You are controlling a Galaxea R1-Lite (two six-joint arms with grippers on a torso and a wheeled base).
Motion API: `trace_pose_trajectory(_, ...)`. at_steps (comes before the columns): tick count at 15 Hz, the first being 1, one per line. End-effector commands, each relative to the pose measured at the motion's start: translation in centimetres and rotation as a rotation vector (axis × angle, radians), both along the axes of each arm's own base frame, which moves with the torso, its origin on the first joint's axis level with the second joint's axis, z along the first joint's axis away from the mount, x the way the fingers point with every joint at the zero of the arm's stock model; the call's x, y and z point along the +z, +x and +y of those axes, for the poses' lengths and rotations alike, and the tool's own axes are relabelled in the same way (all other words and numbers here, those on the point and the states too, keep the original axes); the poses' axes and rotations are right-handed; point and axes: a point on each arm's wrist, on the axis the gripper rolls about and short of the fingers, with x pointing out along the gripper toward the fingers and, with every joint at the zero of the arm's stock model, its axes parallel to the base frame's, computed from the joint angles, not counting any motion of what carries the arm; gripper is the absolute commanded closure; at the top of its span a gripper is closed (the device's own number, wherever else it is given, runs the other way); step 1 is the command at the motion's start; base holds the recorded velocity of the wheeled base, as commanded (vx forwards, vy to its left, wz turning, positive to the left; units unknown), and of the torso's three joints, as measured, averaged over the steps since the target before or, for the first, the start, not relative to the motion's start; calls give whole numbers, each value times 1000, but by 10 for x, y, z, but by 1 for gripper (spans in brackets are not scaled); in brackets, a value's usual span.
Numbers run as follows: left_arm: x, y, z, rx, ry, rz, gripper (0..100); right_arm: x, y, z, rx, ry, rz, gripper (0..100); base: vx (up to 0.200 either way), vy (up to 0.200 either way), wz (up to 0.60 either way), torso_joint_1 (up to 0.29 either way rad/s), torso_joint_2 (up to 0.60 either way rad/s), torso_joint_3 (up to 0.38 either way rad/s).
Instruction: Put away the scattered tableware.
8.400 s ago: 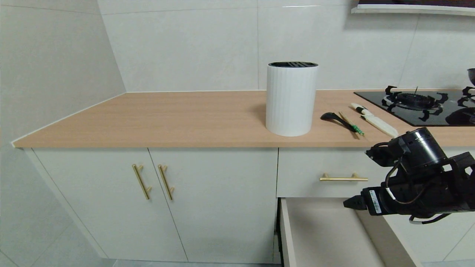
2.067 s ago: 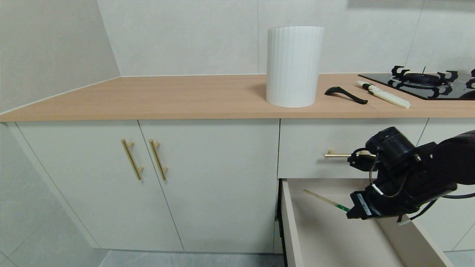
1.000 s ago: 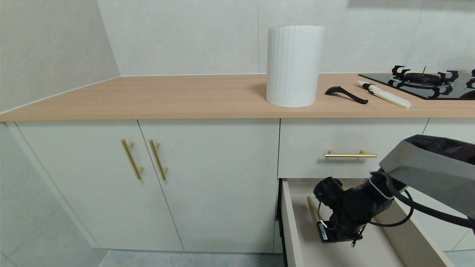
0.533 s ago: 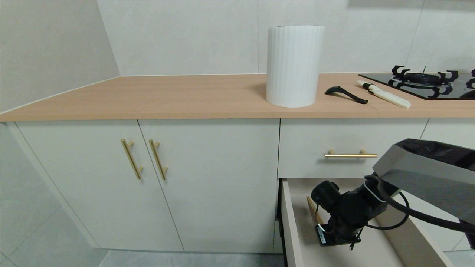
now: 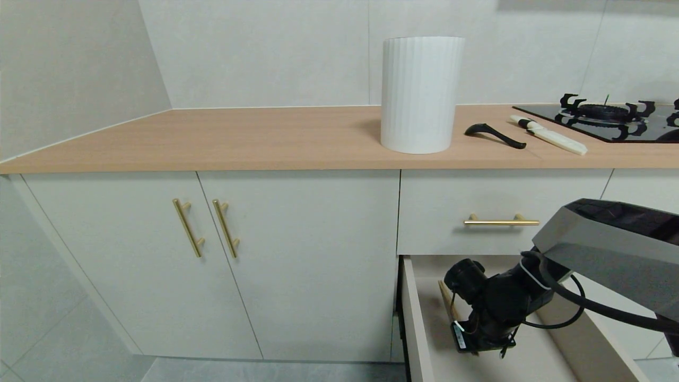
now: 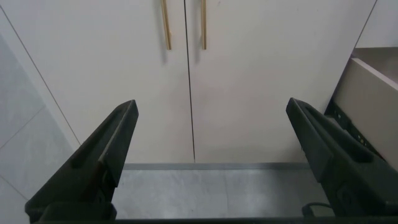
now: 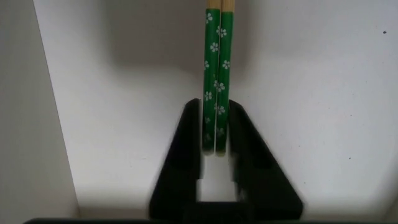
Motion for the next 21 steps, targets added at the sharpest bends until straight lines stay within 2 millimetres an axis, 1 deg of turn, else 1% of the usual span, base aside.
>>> trace_pose_trajectory(1, 0, 0, 0, 0, 0, 0, 0, 1, 0, 0, 0, 1, -1, 0, 0, 0, 0, 0, 0, 0)
trace_pose_trajectory(6, 0, 0, 0, 0, 0, 0, 0, 1, 0, 0, 0, 1, -2, 0, 0, 0, 0, 0, 0, 0)
trace_pose_trajectory(7, 0, 0, 0, 0, 0, 0, 0, 5, 0, 0, -1, 6, -11, 0, 0, 0, 0, 0, 0, 0)
trace_pose_trajectory(8, 0, 0, 0, 0, 0, 0, 0, 17, -1, -1, -8, 17, -32, 0, 0, 0, 0, 0, 0, 0)
trace_pose_trajectory(9, 0, 0, 0, 0, 0, 0, 0, 40, -3, -4, -21, 44, -80, 0, 0, 0, 0, 0, 0, 0)
trace_pose_trajectory(10, 0, 0, 0, 0, 0, 0, 0, 49, -5, -6, -24, 52, -94, 0, 0, 0, 0, 0, 0, 0)
trace_pose_trajectory(11, 0, 0, 0, 0, 0, 0, 0, 79, -12, -15, -35, 82, -145, 0, 0, 0, 0, 0, 0, 0)
trace_pose_trajectory(12, 0, 0, 0, 0, 0, 0, 0, 122, -28, -23, -30, 123, -218, 0, 0, 0, 0, 0, 0, 0)
trace_pose_trajectory(14, 0, 0, 0, 0, 0, 0, 0, 171, -51, -35, -27, 160, -308, 0, 0, 0, 0, 0, 0, 0)
trace_pose_trajectory(15, 0, 0, 0, 0, 0, 0, 0, 191, -61, -40, -29, 179, -358, 0, 0, 0, 0, 0, 0, 0)
trace_pose_trajectory(17, 0, 0, 0, 0, 0, 0, 0, 225, -81, -53, -33, 215, -476, 0, 0, 0, 0, 0, 0, 0)
trace_pose_trajectory(18, 0, 0, 0, 0, 0, 0, 0, 234, -87, -58, -25, 215, -511, 0, 0, 0, 0, 0, 0, 0)
trace_pose_trajectory(19, 0, 0, 0, 0, 0, 0, 0, 250, -99, -69, -19, 214, -578, 0, 0, 0, 0, 0, 0, 0)
trace_pose_trajectory(21, 0, 0, 0, 0, 0, 0, 0, 265, -111, -77, -15, 216, -642, 0, 0, 0, 0, 0, 0, 0)
